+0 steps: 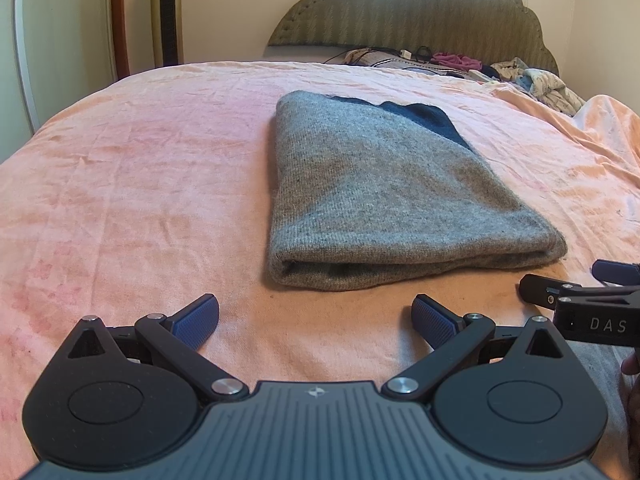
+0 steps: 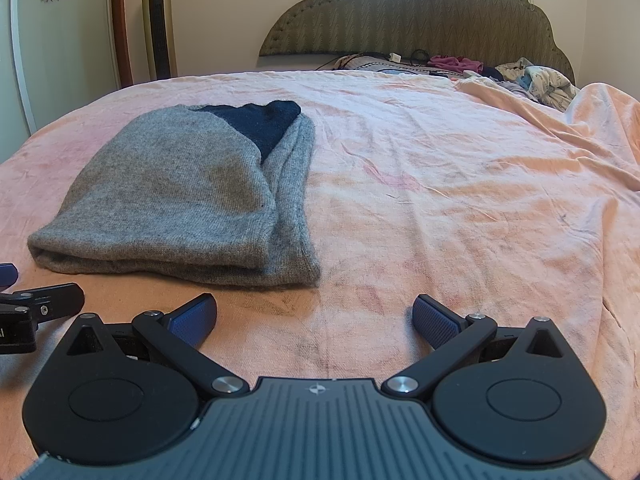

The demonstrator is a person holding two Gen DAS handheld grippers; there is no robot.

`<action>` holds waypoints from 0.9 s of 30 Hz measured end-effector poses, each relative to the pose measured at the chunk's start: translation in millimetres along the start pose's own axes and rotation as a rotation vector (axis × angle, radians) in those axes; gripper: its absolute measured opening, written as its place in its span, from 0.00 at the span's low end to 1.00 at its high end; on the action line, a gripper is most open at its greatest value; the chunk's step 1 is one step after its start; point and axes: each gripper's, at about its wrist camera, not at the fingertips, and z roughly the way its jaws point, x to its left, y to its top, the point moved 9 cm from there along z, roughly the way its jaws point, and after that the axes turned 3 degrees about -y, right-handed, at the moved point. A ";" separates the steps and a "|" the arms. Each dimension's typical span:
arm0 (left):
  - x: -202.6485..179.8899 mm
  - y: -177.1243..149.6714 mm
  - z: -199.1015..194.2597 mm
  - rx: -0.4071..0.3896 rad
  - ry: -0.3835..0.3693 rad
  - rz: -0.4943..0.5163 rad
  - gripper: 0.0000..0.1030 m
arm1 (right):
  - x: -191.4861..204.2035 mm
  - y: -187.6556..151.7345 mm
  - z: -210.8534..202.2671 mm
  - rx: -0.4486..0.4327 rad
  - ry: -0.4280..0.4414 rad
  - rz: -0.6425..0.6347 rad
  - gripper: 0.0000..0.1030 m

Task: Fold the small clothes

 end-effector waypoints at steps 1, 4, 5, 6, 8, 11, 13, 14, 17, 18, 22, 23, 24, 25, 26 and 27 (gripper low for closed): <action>-0.2 0.0 0.1 0.000 0.006 -0.004 1.00 | 0.2 -0.1 -0.3 0.000 -0.002 0.000 1.00; -1.2 -0.1 1.4 0.000 0.025 0.000 1.00 | 0.9 -0.1 -0.8 0.000 -0.003 0.000 1.00; -1.1 -0.1 1.3 -0.002 0.026 -0.003 1.00 | 0.9 -0.1 -0.8 0.000 -0.003 0.000 1.00; -0.6 0.2 1.1 -0.006 0.026 -0.011 1.00 | 0.7 -0.1 -0.8 0.000 -0.003 -0.001 1.00; 1.3 0.8 0.2 -0.018 0.023 -0.026 1.00 | 0.6 0.0 -0.8 0.000 -0.003 -0.001 1.00; 1.2 -0.4 -1.0 -0.021 0.034 -0.025 1.00 | 0.5 -0.1 -0.7 0.000 -0.003 0.000 1.00; 0.8 -0.7 -0.5 -0.017 0.036 -0.014 1.00 | 0.5 0.0 -0.7 0.000 -0.003 0.000 1.00; 0.2 -0.8 -0.7 -0.015 0.036 -0.009 1.00 | 0.4 -0.1 -0.7 0.000 -0.003 0.000 1.00; 1.1 -0.7 -0.9 -0.009 0.033 -0.003 1.00 | 0.4 -0.1 -0.7 0.000 -0.003 0.000 1.00; 1.1 -0.8 -1.3 -0.008 0.031 -0.001 1.00 | 0.5 -0.1 -0.5 0.000 -0.003 0.000 1.00; 1.8 -0.4 -2.1 0.001 0.025 -0.006 1.00 | 0.6 -0.1 -0.5 0.000 -0.003 0.000 1.00; 1.5 -0.6 -2.5 0.003 0.025 -0.005 1.00 | 0.6 -0.1 -0.6 0.000 -0.003 0.000 1.00; 1.1 -0.8 -2.4 0.003 0.026 -0.004 1.00 | 0.5 -0.1 -0.6 0.000 -0.003 0.000 1.00; 1.0 -0.7 -2.1 0.003 0.026 -0.003 1.00 | 0.6 -0.1 -0.5 0.000 -0.003 0.000 1.00; 1.0 -0.5 -1.7 0.003 0.026 -0.003 1.00 | 0.6 -0.1 -0.5 0.000 -0.003 0.000 1.00; 1.0 -0.5 -1.6 0.003 0.026 -0.003 1.00 | 0.7 -0.1 -0.5 0.000 -0.003 0.000 1.00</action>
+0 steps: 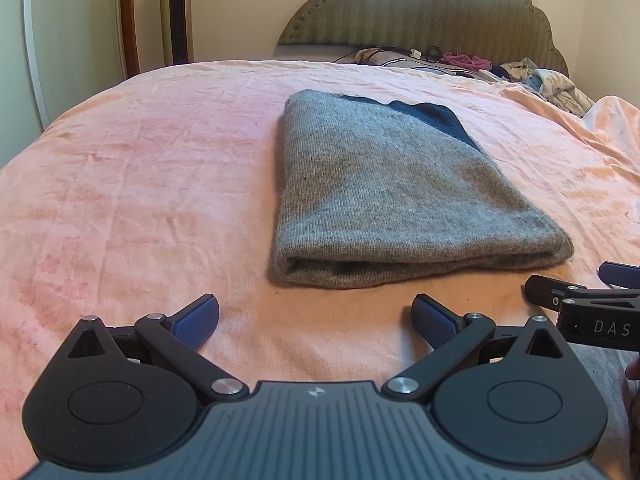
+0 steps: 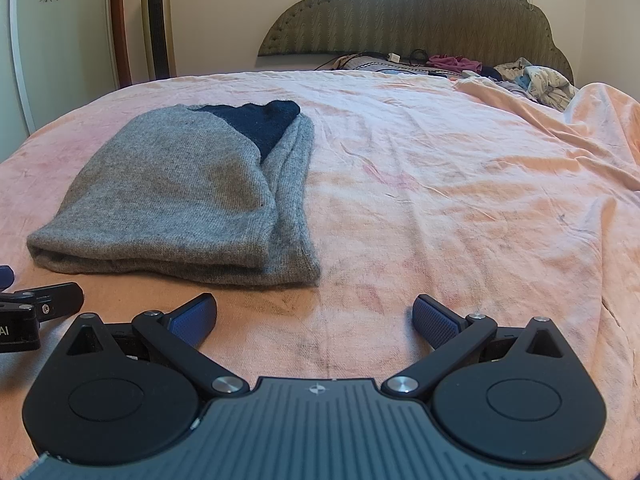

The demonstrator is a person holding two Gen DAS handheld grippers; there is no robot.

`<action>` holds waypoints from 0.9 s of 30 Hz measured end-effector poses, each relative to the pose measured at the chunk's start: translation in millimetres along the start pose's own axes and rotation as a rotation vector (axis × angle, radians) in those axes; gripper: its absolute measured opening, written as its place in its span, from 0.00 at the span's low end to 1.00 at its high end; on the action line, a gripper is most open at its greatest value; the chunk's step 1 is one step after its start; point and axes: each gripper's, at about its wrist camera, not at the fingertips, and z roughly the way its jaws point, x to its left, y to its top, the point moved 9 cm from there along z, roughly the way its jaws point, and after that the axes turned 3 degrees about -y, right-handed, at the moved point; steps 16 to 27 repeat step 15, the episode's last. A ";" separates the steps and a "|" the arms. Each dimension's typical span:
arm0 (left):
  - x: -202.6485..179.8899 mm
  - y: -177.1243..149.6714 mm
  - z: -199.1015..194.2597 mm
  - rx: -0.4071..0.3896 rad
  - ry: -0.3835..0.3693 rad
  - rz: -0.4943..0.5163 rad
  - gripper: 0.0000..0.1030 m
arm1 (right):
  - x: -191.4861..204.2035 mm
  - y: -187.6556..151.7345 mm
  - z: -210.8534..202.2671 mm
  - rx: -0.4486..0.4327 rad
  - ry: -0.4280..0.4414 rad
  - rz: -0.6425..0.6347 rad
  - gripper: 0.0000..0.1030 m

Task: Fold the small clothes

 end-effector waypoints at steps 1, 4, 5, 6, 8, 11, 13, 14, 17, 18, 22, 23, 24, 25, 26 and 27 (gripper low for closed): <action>-0.2 0.1 0.1 0.000 0.000 0.001 1.00 | 0.0 0.0 0.0 0.000 0.000 0.000 1.00; 0.0 0.1 0.1 0.000 0.000 0.001 1.00 | 0.1 0.0 0.0 0.000 0.000 0.000 1.00; 0.0 0.2 0.1 -0.001 -0.002 0.001 1.00 | -0.1 0.1 -0.1 0.000 0.000 0.000 1.00; 0.4 0.0 0.0 -0.002 -0.005 0.000 1.00 | 0.1 0.0 0.0 0.000 0.000 0.000 1.00; 1.4 -0.7 -2.1 -0.013 -0.015 -0.007 1.00 | 0.0 0.1 0.0 0.000 0.000 0.000 1.00; 6.5 -2.0 -6.1 -0.028 -0.020 -0.041 1.00 | 0.0 0.1 0.0 0.000 0.000 0.001 1.00; 7.8 -1.6 -9.2 -0.038 -0.035 -0.048 1.00 | 0.0 0.1 0.0 0.000 0.000 0.001 1.00; 7.5 -0.7 -10.9 -0.045 -0.038 -0.047 1.00 | -0.1 0.1 -0.1 0.000 0.000 0.000 1.00; 7.3 0.7 -12.7 -0.050 -0.047 -0.038 1.00 | 0.0 0.1 0.0 0.000 0.000 0.001 1.00; 7.3 0.7 -12.7 -0.050 -0.047 -0.038 1.00 | 0.0 0.1 0.0 0.000 0.000 0.001 1.00; 7.3 0.7 -12.7 -0.050 -0.047 -0.038 1.00 | 0.0 0.1 0.0 0.000 0.000 0.001 1.00; 7.3 0.7 -12.7 -0.050 -0.047 -0.038 1.00 | 0.0 0.1 0.0 0.000 0.000 0.001 1.00; 7.3 0.7 -12.7 -0.050 -0.047 -0.038 1.00 | 0.0 0.1 0.0 0.000 0.000 0.001 1.00; 7.3 0.7 -12.7 -0.050 -0.047 -0.038 1.00 | 0.0 0.1 0.0 0.000 0.000 0.001 1.00; 7.3 0.7 -12.7 -0.050 -0.047 -0.038 1.00 | 0.0 0.1 0.0 0.000 0.000 0.001 1.00; 7.3 0.7 -12.7 -0.050 -0.047 -0.038 1.00 | 0.0 0.1 0.0 0.000 0.000 0.001 1.00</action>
